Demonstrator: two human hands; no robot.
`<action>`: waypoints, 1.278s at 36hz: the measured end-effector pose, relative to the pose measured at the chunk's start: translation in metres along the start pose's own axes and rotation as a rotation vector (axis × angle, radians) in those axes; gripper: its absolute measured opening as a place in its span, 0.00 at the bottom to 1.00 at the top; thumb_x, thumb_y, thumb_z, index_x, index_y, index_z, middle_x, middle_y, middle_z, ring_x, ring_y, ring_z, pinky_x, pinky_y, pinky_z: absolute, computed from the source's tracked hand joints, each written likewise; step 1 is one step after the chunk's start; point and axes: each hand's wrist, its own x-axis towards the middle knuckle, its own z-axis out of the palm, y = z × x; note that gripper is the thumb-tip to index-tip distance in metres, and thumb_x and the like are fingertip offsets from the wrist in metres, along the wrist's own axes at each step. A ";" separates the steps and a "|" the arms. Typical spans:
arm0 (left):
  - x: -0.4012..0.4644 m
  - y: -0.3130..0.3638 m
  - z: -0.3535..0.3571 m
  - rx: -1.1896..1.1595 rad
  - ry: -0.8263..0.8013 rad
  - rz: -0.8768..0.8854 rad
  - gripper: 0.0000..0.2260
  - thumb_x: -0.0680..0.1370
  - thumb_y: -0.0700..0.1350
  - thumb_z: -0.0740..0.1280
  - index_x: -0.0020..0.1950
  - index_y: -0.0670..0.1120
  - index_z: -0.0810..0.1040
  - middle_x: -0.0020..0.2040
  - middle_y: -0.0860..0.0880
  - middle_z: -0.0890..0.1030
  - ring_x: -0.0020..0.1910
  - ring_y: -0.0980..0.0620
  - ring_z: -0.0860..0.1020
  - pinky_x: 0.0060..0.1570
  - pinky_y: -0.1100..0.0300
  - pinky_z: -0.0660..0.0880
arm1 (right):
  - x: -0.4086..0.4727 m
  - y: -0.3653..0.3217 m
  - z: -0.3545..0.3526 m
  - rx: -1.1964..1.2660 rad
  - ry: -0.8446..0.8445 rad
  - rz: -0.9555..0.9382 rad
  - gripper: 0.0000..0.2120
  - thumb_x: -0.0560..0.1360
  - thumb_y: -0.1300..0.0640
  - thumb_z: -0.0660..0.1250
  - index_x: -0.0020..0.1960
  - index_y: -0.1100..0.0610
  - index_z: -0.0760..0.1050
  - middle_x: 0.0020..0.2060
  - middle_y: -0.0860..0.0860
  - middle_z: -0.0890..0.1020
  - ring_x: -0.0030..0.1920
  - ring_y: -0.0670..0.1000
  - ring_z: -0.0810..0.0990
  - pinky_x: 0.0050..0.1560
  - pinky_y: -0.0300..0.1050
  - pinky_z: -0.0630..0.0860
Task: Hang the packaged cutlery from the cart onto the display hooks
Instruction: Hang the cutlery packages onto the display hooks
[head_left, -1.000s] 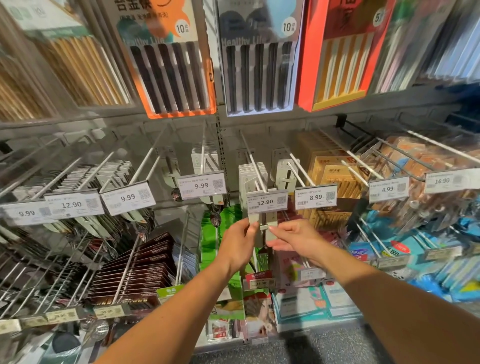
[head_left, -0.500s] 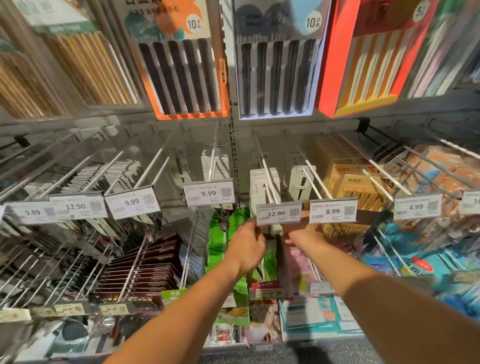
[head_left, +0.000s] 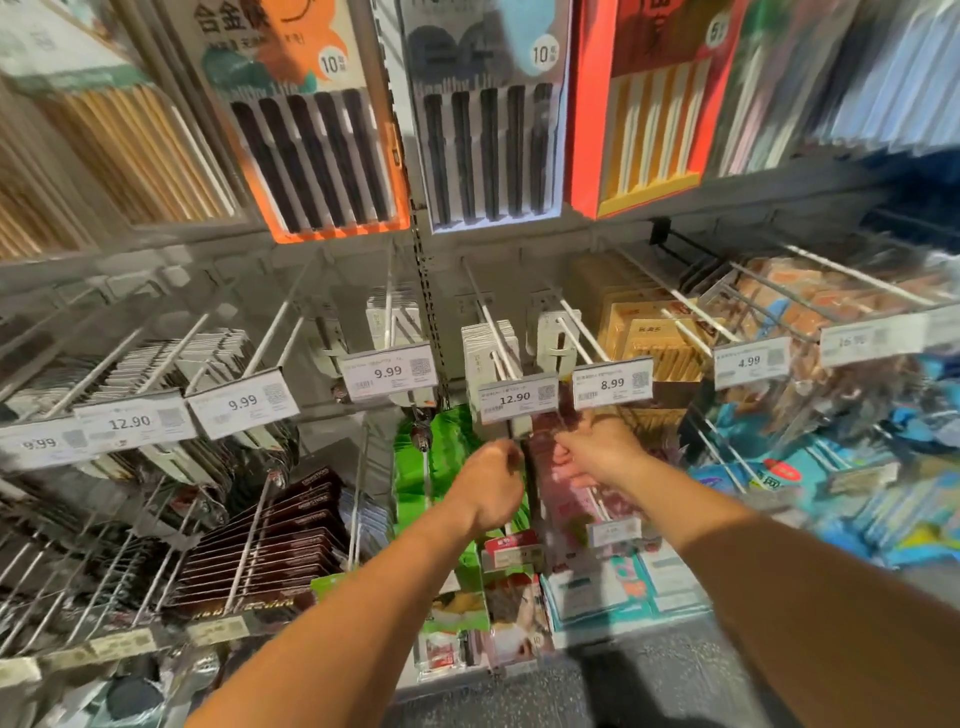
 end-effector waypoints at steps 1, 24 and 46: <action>-0.005 0.004 0.002 0.009 -0.013 0.023 0.15 0.80 0.35 0.58 0.65 0.41 0.76 0.64 0.41 0.78 0.59 0.41 0.78 0.57 0.54 0.75 | -0.007 0.002 -0.003 0.001 -0.009 -0.036 0.09 0.80 0.58 0.65 0.50 0.65 0.78 0.42 0.56 0.83 0.39 0.53 0.83 0.30 0.38 0.79; -0.162 0.172 0.153 -0.114 -0.208 0.315 0.13 0.82 0.50 0.59 0.41 0.45 0.74 0.45 0.36 0.83 0.46 0.39 0.82 0.49 0.45 0.78 | -0.246 0.152 -0.173 0.165 0.199 -0.089 0.11 0.81 0.57 0.62 0.41 0.58 0.75 0.32 0.52 0.77 0.29 0.48 0.74 0.28 0.38 0.71; -0.369 0.386 0.447 0.037 -0.829 0.657 0.14 0.84 0.46 0.57 0.42 0.46 0.75 0.46 0.37 0.82 0.44 0.40 0.82 0.47 0.45 0.79 | -0.511 0.418 -0.373 0.393 0.788 0.271 0.11 0.81 0.60 0.62 0.40 0.57 0.77 0.33 0.53 0.80 0.32 0.49 0.79 0.37 0.42 0.75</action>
